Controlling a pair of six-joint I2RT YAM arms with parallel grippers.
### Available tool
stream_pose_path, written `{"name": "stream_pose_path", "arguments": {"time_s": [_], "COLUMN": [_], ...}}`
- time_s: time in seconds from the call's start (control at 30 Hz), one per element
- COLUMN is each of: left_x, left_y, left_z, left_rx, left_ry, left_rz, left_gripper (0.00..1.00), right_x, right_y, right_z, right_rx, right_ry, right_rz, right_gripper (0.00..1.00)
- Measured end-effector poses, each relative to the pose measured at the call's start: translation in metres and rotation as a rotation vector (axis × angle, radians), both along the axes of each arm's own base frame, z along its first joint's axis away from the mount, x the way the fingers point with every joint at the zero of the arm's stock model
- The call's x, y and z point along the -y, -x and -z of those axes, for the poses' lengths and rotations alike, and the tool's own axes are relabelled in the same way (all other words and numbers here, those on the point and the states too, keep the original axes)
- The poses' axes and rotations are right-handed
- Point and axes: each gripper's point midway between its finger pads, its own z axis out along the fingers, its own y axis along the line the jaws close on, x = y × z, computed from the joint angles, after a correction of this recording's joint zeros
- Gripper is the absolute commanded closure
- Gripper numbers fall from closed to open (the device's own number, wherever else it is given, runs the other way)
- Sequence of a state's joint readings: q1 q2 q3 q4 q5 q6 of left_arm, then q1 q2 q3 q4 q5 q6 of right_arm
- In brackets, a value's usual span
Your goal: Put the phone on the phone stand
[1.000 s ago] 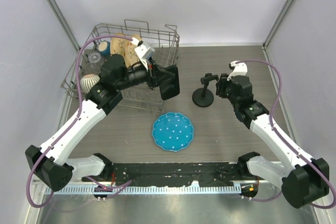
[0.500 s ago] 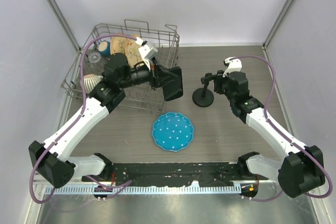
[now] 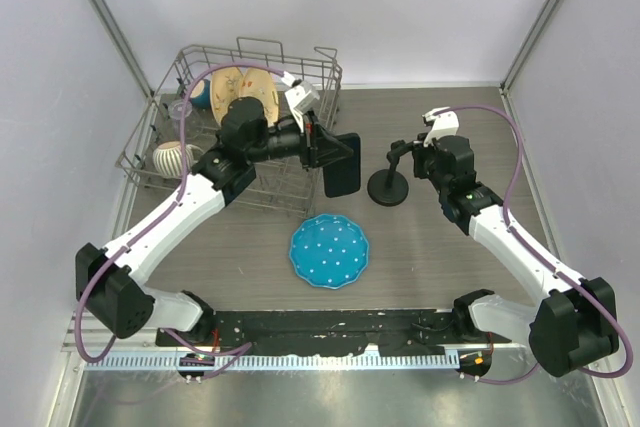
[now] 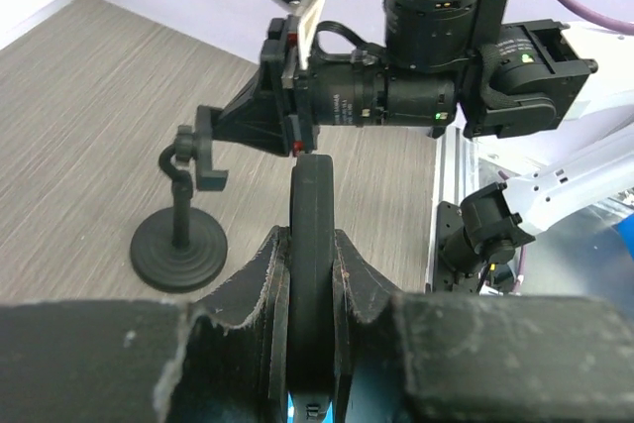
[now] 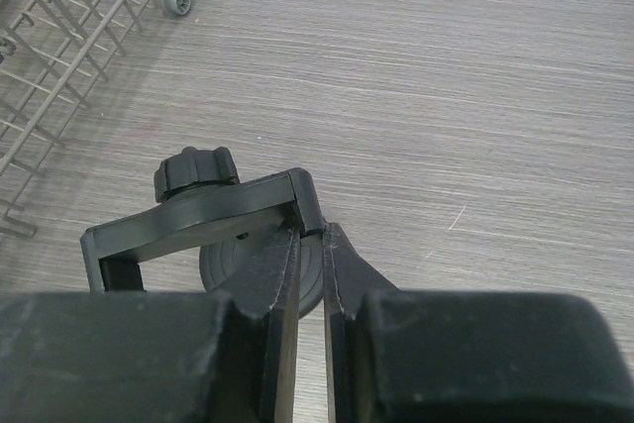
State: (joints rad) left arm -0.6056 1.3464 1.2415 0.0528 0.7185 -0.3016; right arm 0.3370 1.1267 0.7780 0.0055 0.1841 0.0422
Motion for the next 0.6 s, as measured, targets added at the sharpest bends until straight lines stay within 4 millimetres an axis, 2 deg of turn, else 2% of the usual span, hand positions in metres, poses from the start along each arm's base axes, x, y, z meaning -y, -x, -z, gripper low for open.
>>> {"name": "stream_pose_path", "arguments": {"time_s": [0.1,0.23,0.3,0.33,0.43,0.5,0.6], "left_x": [0.013,0.043,0.058,0.063,0.072,0.074,0.071], "left_y": [0.006,0.024,0.029,0.028,0.017,0.013,0.014], "left_z": [0.001,-0.003,-0.015,-0.021,-0.048,-0.068,-0.086], "left_rx": [0.038,0.118,0.156,0.172,0.248,0.311,0.383], "left_ry": [-0.003,-0.009,0.007,0.015,0.045,0.067,0.097], "left_rz": [0.039,0.14,0.2,0.211,0.223,0.224,0.233], "left_gripper": [1.0,1.0,1.0,1.0,1.0,1.0,1.0], "right_x": [-0.002,-0.003,-0.005,-0.005,-0.007,-0.006,-0.003], "right_y": [0.0,0.001,0.001,0.001,0.002,0.006,0.015], "right_z": [0.0,0.0,0.0,0.0,-0.002,-0.007,-0.029], "right_rx": [0.0,0.0,-0.001,-0.003,-0.006,-0.002,0.049], "right_ry": [0.0,-0.003,-0.011,-0.018,-0.05,-0.076,-0.127], "right_rz": [-0.012,-0.022,-0.025,-0.025,-0.017,-0.009,0.008], "right_gripper": [0.99,0.99,0.9,0.72,0.55,0.51,0.48]}}
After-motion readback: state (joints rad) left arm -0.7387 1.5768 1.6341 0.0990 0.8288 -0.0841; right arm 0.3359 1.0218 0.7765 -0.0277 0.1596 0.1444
